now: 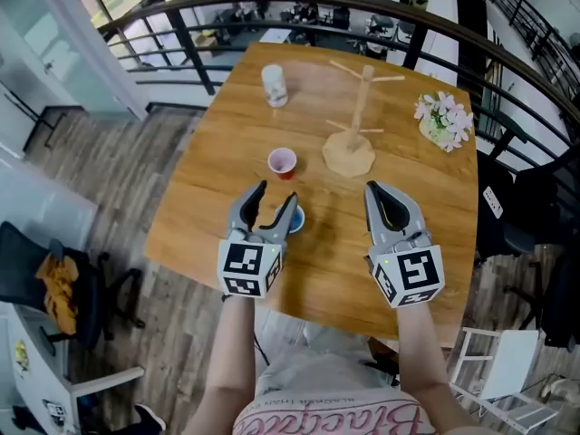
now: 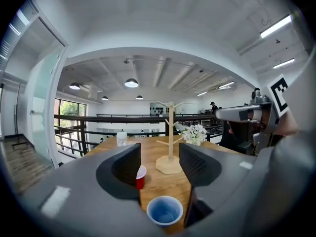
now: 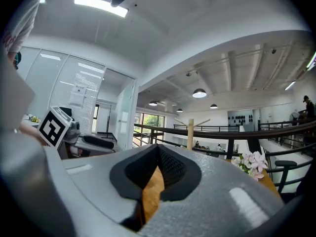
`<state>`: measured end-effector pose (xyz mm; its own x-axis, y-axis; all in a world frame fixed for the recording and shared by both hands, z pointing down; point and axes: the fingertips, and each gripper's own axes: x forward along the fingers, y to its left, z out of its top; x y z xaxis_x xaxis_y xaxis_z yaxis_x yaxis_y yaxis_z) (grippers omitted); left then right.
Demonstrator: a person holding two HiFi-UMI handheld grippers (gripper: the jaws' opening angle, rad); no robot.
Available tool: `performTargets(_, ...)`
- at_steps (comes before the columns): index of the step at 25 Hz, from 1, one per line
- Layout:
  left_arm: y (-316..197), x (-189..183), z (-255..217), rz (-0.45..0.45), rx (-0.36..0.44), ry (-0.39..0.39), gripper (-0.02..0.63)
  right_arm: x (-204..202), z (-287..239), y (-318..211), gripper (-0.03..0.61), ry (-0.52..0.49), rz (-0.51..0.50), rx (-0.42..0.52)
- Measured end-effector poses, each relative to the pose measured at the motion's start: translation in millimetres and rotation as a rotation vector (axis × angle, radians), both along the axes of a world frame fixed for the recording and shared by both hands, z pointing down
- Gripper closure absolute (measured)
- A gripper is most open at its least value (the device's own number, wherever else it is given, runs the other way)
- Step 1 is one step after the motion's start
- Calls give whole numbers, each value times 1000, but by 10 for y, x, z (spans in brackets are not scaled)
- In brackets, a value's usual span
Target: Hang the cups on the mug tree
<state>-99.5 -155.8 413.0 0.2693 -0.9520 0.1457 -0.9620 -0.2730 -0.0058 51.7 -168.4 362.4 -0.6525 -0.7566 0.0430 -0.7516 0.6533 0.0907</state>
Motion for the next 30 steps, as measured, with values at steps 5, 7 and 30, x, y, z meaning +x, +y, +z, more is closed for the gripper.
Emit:
performTargets(5,-114,43,396,37,-96,-1,293,-30,317,-177,577,9,10,-71)
performTargets(7,-123,58,592,47,-145,-4,255,-45,459,-233,577,14,12,-101)
performTargets(30,80,96,1840,31,-369,-48,217,-29,1206,-298,577,53,50,-259)
